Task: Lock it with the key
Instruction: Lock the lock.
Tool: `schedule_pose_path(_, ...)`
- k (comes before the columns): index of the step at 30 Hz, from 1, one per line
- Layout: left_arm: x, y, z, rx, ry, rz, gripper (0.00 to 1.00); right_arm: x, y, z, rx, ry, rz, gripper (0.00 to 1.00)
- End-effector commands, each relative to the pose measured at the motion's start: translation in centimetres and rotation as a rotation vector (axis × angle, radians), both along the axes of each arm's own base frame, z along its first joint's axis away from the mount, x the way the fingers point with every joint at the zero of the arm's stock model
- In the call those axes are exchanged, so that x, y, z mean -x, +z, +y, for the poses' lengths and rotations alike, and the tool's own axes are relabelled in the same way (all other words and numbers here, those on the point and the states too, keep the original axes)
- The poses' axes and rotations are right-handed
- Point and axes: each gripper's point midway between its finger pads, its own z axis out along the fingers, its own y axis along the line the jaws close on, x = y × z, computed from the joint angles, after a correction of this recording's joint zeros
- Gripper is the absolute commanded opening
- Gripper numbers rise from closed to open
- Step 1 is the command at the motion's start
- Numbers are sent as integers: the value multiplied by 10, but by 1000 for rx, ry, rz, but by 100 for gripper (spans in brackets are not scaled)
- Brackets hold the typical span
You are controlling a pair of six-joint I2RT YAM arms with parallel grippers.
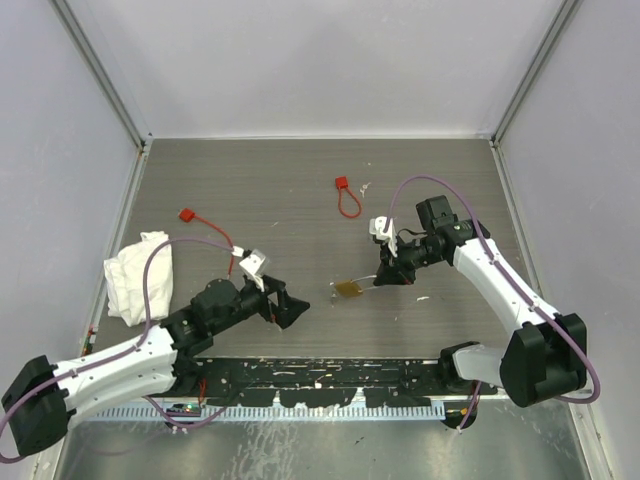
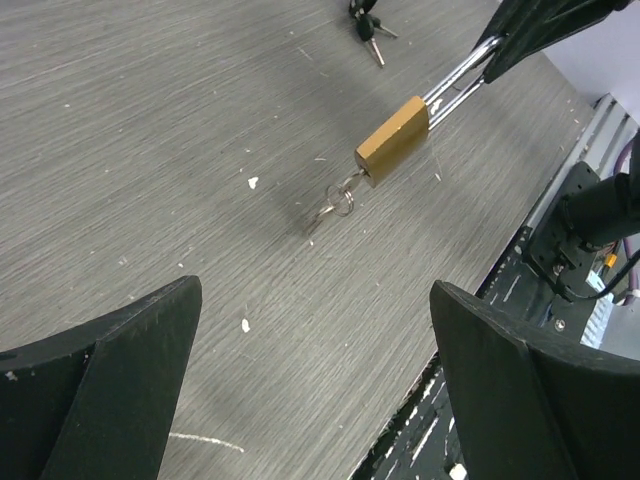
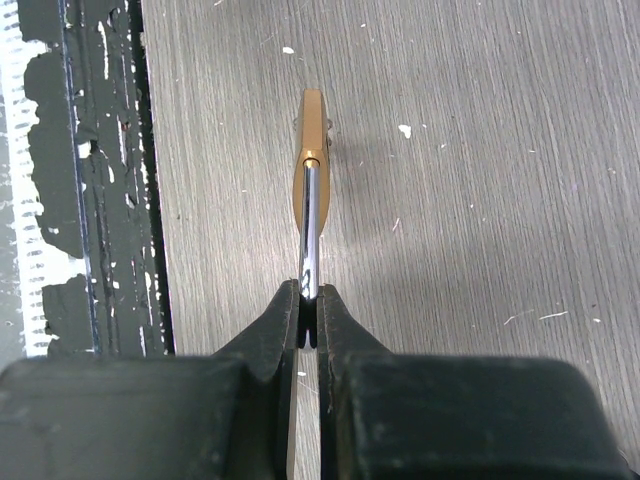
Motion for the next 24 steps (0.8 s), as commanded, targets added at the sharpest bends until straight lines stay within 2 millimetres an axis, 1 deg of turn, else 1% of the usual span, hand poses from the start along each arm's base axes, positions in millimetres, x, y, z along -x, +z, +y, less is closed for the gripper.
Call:
schedule_pose_path(1, -2, 38, -18, 175, -60, -141, 98, -6, 34, 14, -118, 25, -75, 1)
schedule_pose_path(6, -5, 26, -23, 192, -53, -114, 98, -13, 43, 15, -111, 29, -71, 1)
schedule_pose_path(11, -11, 14, -20, 193, -11, -105, 98, -14, 49, 19, -145, 16, -68, 1)
schedule_pose_path(14, -9, 14, -21, 195, -24, -107, 98, -15, 47, 15, -130, 5, -85, 1)
schedule_pose_path(17, -6, 14, -24, 189, -53, -118, 98, -10, 48, 15, -153, 11, -78, 1)
schedule_pose_path(24, -9, 13, -33, 198, -70, -122, 98, -7, 52, 11, -182, 3, -87, 1)
